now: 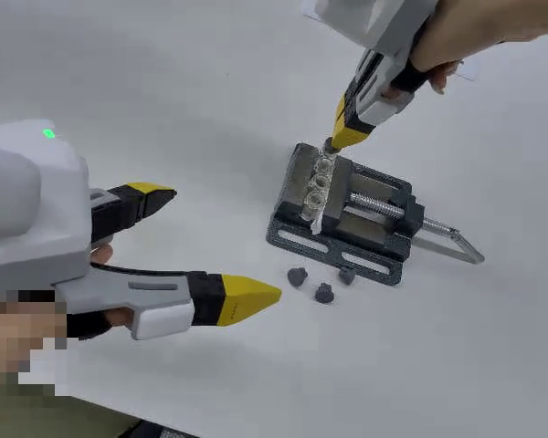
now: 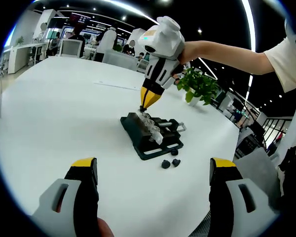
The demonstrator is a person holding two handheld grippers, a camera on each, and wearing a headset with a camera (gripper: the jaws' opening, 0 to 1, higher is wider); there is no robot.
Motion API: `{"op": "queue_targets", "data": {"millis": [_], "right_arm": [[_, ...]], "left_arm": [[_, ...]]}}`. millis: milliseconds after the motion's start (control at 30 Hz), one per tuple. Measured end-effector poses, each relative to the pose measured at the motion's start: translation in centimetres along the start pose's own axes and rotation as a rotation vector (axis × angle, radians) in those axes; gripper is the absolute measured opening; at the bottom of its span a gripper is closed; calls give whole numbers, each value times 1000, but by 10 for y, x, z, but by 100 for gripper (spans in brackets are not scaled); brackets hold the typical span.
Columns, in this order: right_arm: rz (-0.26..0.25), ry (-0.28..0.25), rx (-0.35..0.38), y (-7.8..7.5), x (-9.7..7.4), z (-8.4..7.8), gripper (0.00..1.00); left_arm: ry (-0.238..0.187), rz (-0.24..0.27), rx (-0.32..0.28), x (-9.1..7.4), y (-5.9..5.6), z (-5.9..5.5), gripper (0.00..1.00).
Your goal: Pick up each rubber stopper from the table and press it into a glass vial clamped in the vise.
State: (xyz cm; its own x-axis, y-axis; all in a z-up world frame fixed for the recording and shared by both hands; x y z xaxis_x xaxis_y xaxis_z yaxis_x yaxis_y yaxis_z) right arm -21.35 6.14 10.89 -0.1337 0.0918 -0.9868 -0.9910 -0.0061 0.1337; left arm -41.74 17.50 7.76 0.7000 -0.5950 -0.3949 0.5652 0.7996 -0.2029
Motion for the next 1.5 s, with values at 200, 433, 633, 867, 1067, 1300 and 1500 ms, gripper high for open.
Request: {"op": "queue_targets", "data": {"millis": [200, 433, 633, 867, 1067, 1300, 1500], "right_arm": [[9, -18, 25, -4, 1, 0, 0], [13, -19, 22, -4, 1, -1, 0], [10, 25, -14, 1, -1, 2, 0], [-42, 47, -71, 7, -1, 6, 0], [-58, 42, -1, 8, -1, 4, 0], [-49, 19, 16, 5, -6, 1, 0], [-23, -62, 28, -2, -7, -8, 0]], "left_arm": [[3, -2, -1, 2, 0, -1, 93], [3, -8, -1, 4, 1, 0, 93], [0, -9, 1, 4, 1, 2, 93], [-2, -8, 0, 4, 0, 5, 93], [-12, -20, 15, 5, -7, 12, 93], [-34, -1, 26, -4, -11, 21, 93], [-43, 25, 39, -15, -9, 25, 93]]}}
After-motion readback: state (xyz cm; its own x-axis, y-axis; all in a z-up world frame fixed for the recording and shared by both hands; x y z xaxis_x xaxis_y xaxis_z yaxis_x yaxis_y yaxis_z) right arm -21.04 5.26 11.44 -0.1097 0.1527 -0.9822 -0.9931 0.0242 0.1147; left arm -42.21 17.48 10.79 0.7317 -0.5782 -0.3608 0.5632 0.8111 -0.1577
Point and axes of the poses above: the centre of the closed fingertips' face, and the gripper's own axes: x roughly forward along the fingers, y roughly to its left, z roughly out of its top, the point moved 9 cm from there along -x, roughly backward along the fingers, and after that the axes turned 15 degrees about x, right-handed, at the moved point
